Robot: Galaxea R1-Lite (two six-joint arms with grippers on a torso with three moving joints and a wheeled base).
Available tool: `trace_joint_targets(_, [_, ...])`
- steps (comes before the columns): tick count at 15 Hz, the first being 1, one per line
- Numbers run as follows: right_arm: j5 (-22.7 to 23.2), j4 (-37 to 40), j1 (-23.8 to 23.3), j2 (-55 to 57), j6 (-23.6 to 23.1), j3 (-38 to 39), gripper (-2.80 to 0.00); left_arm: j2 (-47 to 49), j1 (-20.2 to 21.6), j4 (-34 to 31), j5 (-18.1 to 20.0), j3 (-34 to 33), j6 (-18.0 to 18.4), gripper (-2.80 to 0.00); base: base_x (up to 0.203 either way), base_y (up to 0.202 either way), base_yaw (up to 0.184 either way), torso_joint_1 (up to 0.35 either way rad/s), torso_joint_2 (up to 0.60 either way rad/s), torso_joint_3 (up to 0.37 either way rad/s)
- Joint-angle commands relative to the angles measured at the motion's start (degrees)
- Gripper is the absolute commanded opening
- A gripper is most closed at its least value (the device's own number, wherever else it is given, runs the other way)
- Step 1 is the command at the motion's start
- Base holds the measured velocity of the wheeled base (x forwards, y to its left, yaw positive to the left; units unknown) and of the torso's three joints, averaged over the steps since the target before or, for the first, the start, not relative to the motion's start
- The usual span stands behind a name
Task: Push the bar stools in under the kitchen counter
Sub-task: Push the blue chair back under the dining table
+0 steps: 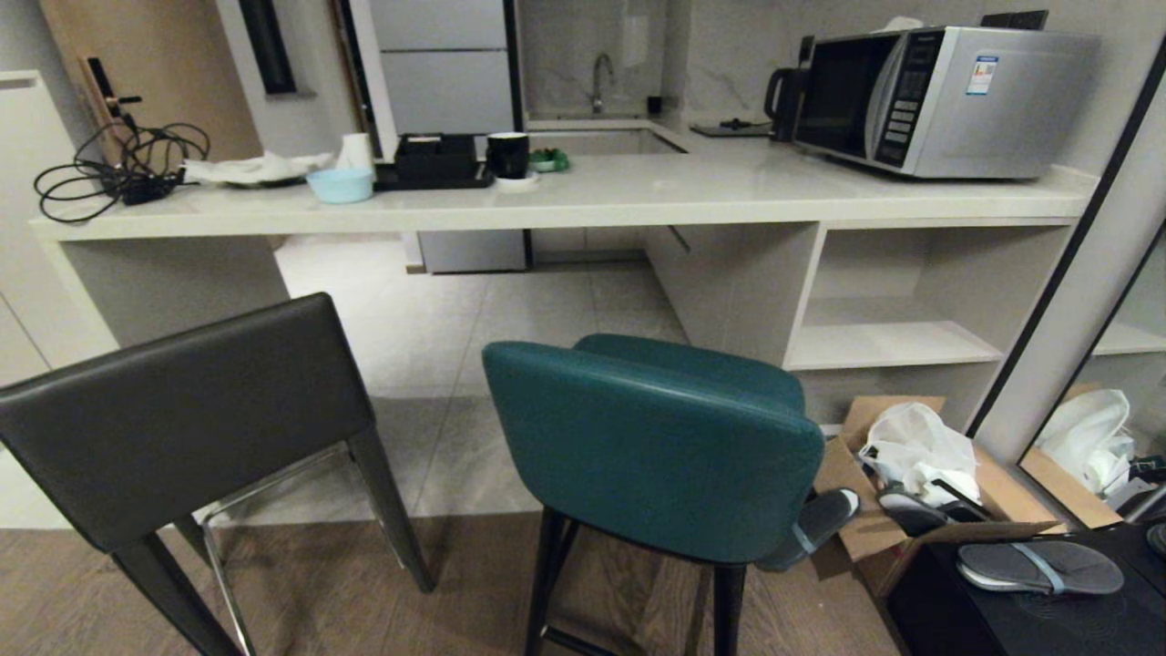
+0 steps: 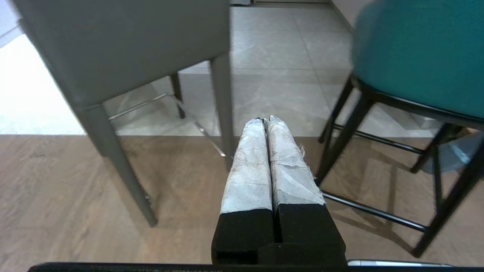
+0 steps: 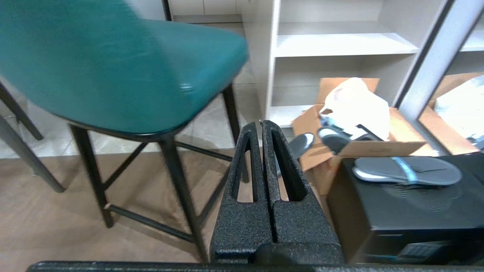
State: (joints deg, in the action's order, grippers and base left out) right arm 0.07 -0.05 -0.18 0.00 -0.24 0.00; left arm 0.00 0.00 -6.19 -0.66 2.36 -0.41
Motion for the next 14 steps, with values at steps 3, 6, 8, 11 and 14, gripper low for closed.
trace_joint_targets(3, [0.0,0.0,-0.1,-0.1,0.0,0.0,-2.80,0.0,0.0,0.0,0.0,0.0,0.1,-2.80,0.000,-0.179,0.000,0.005,0.00,0.002])
trace_joint_targets(6, [0.0,0.0,-0.1,-0.1,-0.4,0.0,-2.80,0.0,0.1,0.0,0.1,0.0,0.1,-2.80,0.000,-0.028,0.001,0.001,0.00,0.002])
trace_joint_targets(8, [0.0,0.0,-0.1,0.0,-0.4,0.0,-2.80,0.0,0.0,0.0,0.2,0.0,0.2,-2.80,0.000,0.000,0.000,0.000,0.00,0.000])
trace_joint_targets(11, [0.1,0.0,-0.1,-0.1,-0.6,0.0,-2.80,0.0,0.0,0.0,0.1,0.0,0.3,-2.80,0.000,0.000,0.000,0.000,0.00,0.000])
trace_joint_targets(14, [0.7,0.7,-0.1,0.0,-5.9,-0.3,-2.80,0.0,0.0,0.0,2.0,0.3,4.2,-2.80,0.000,0.000,0.000,0.000,0.00,0.000])
